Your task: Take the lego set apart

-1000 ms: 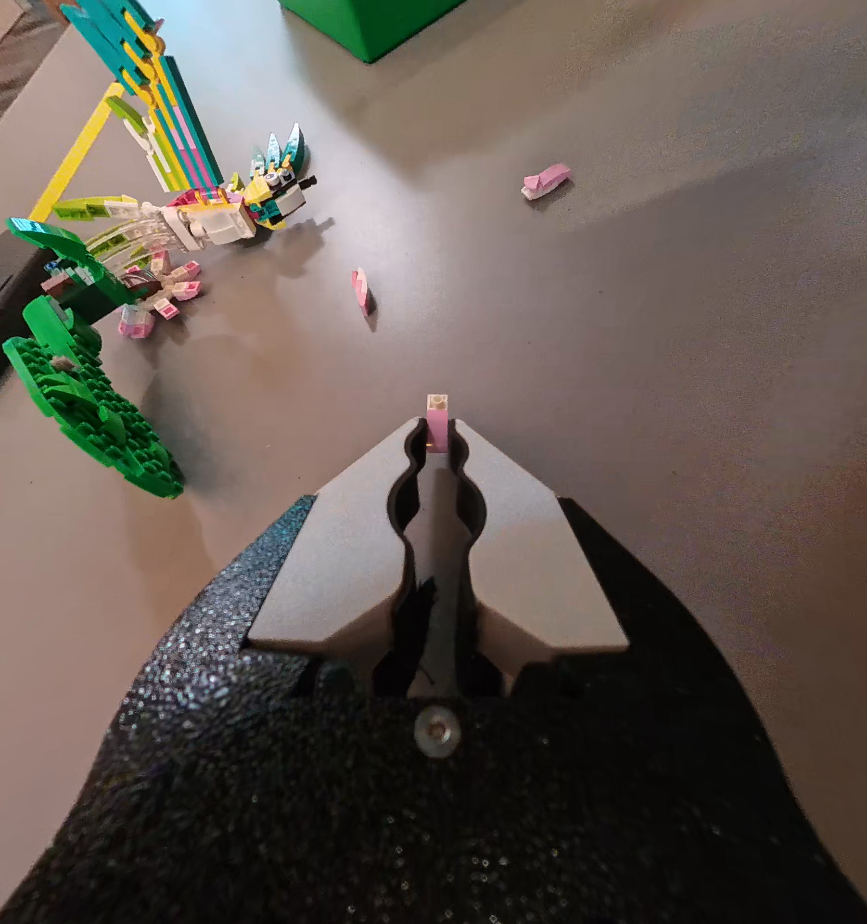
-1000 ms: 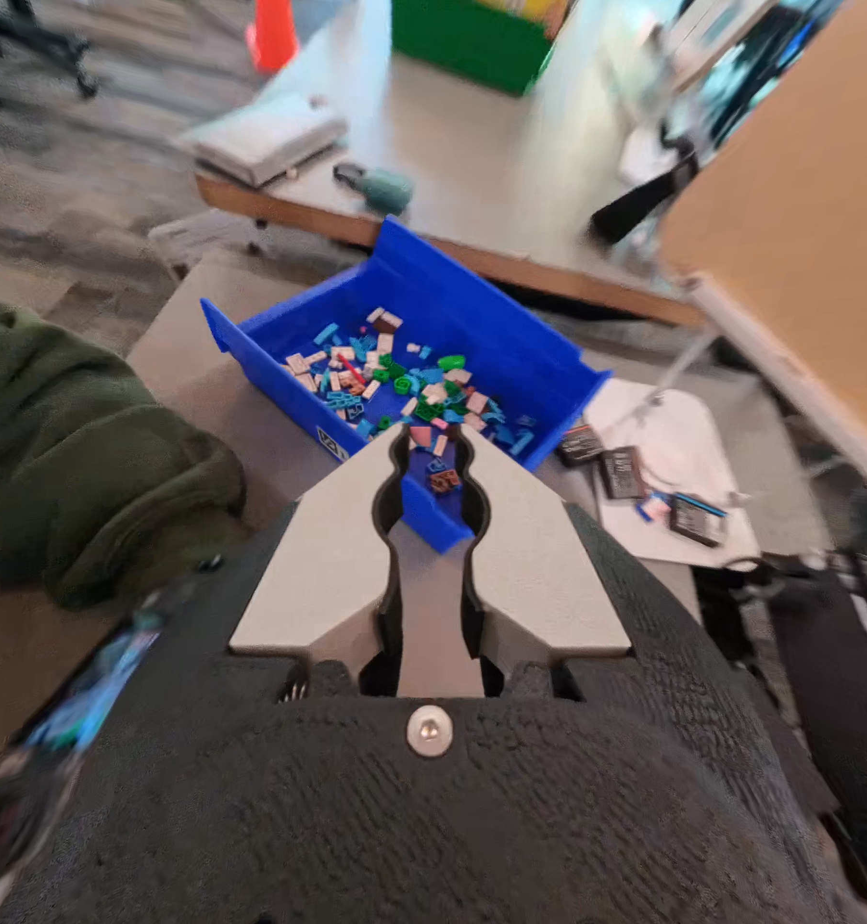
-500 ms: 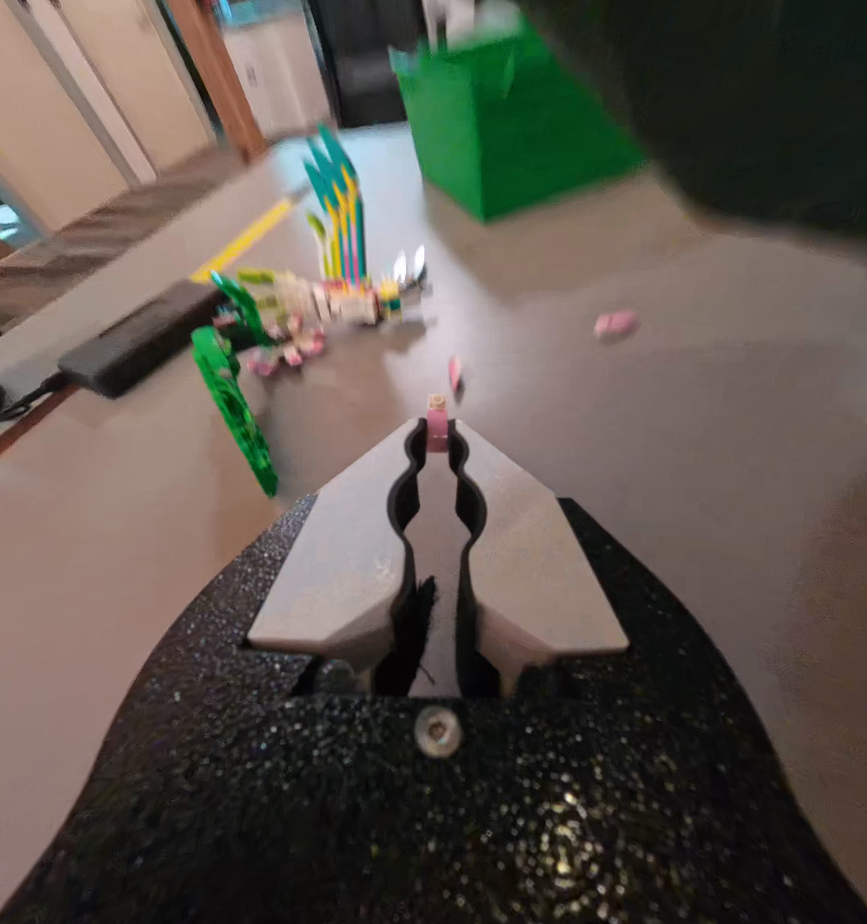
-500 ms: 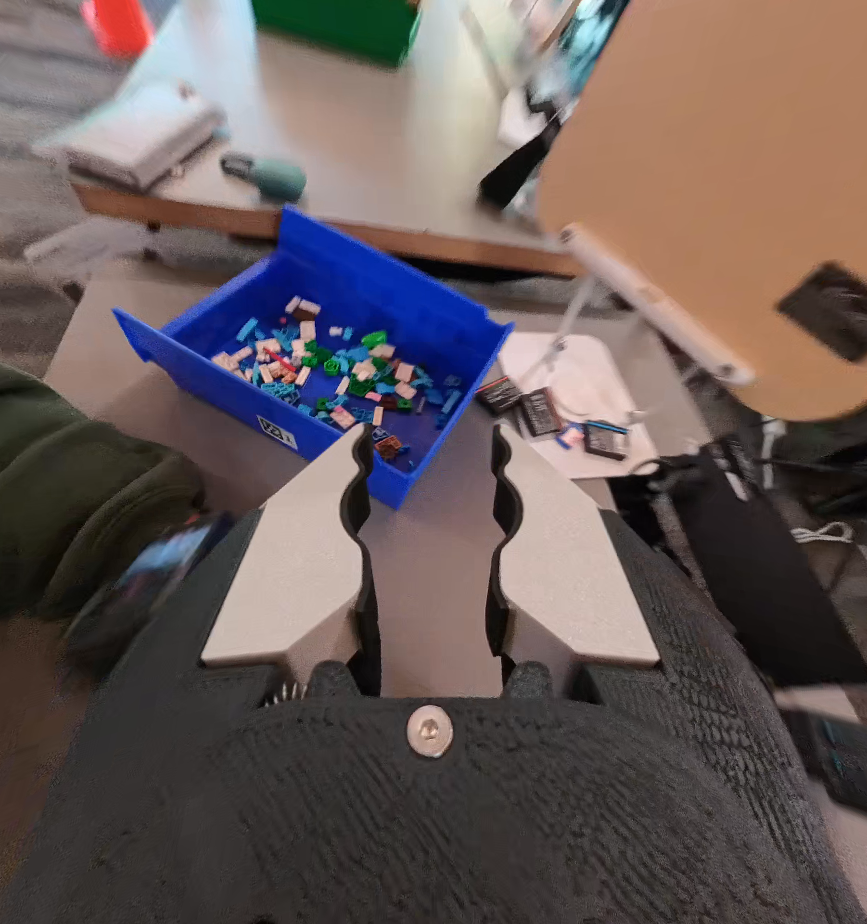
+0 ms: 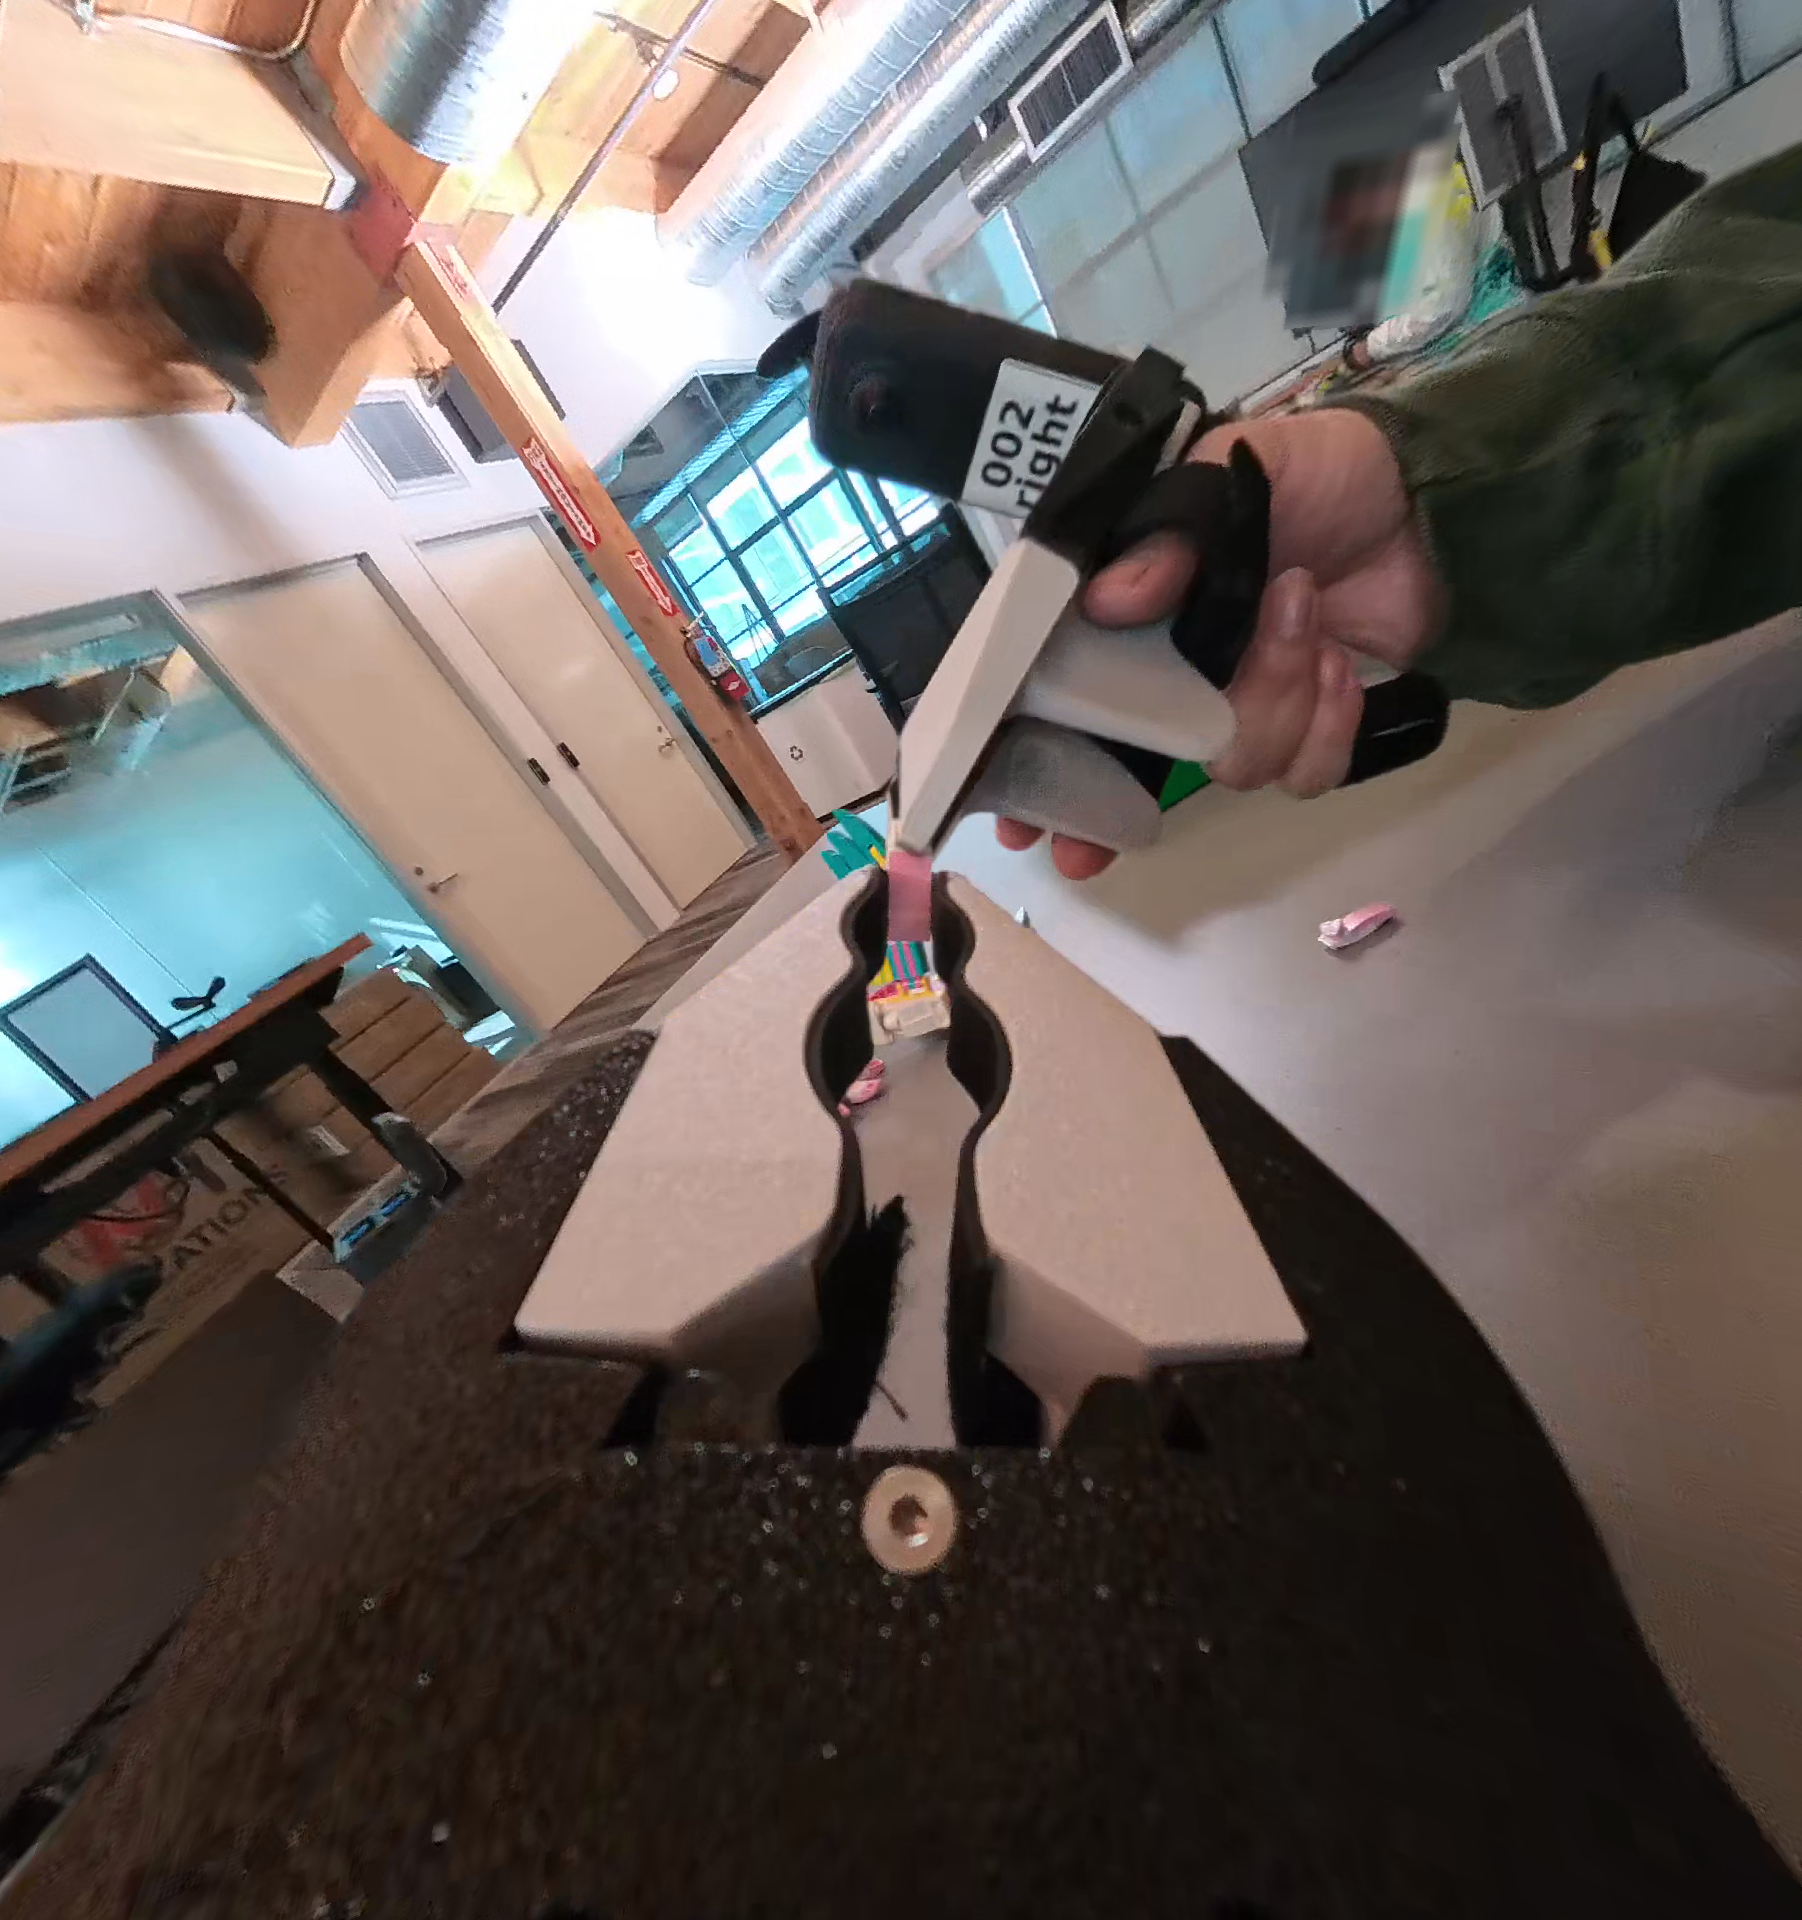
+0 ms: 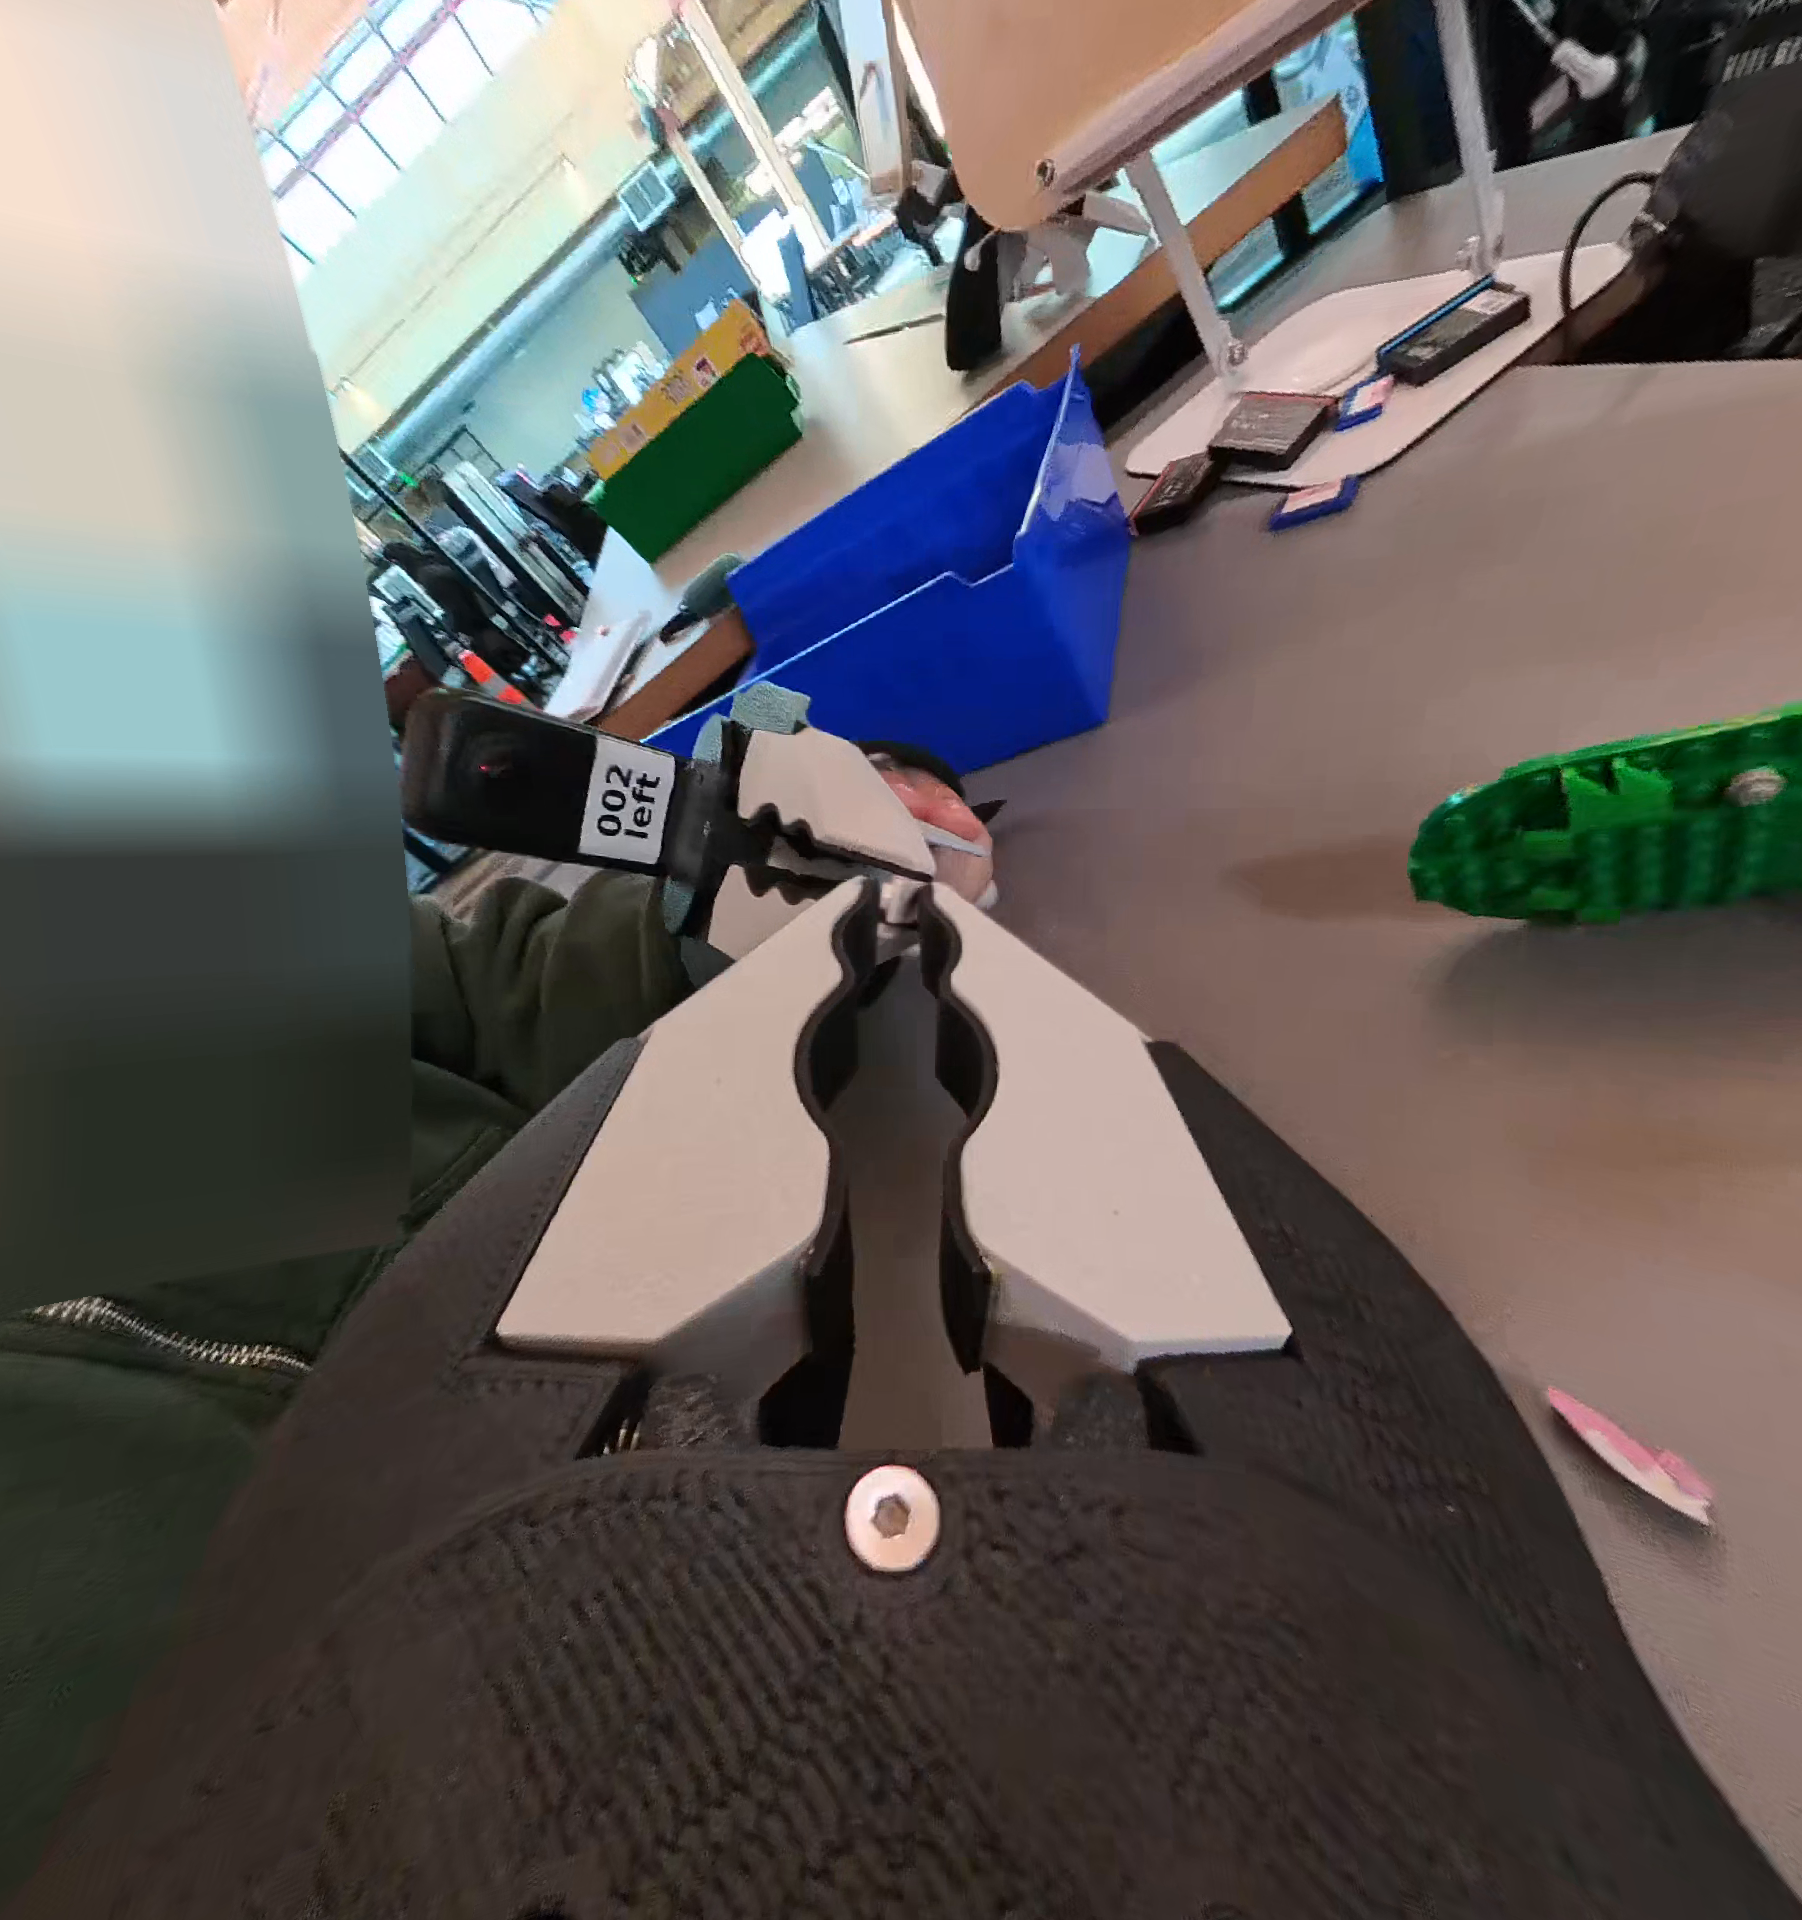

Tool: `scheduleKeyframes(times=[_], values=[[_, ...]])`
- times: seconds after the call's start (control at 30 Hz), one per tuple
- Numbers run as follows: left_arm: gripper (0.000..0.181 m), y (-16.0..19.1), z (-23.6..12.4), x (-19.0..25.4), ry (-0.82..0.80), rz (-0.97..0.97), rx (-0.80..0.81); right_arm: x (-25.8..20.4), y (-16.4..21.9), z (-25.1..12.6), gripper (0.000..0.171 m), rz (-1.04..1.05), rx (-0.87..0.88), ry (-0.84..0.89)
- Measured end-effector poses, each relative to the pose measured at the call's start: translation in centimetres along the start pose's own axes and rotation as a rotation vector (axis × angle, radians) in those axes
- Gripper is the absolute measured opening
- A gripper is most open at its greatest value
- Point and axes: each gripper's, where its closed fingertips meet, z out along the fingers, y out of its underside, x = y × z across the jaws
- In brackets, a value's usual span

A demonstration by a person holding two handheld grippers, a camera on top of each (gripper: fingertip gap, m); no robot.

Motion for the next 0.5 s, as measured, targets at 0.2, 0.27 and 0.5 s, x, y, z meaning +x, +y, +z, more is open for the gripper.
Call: scheduleKeyframes(times=[0.2, 0.27, 0.5], values=[[0.006, 0.2, 0.2, 0.1, -0.027, 0.076, -0.021, 0.4, 0.3, -0.1, 0.003, -0.075, 0.022, 0.001], [0.011, 0.3, 0.2, -0.3, -0.111, 0.218, -0.052, 0.7, 0.2, -0.2, 0.003, -0.189, 0.028, 0.062], [0.006, 0.5, 0.8, 0.2, -0.178, 0.474, -0.171, 1.2, 0.4, -0.4, 0.003, -0.253, 0.053, 0.13]])
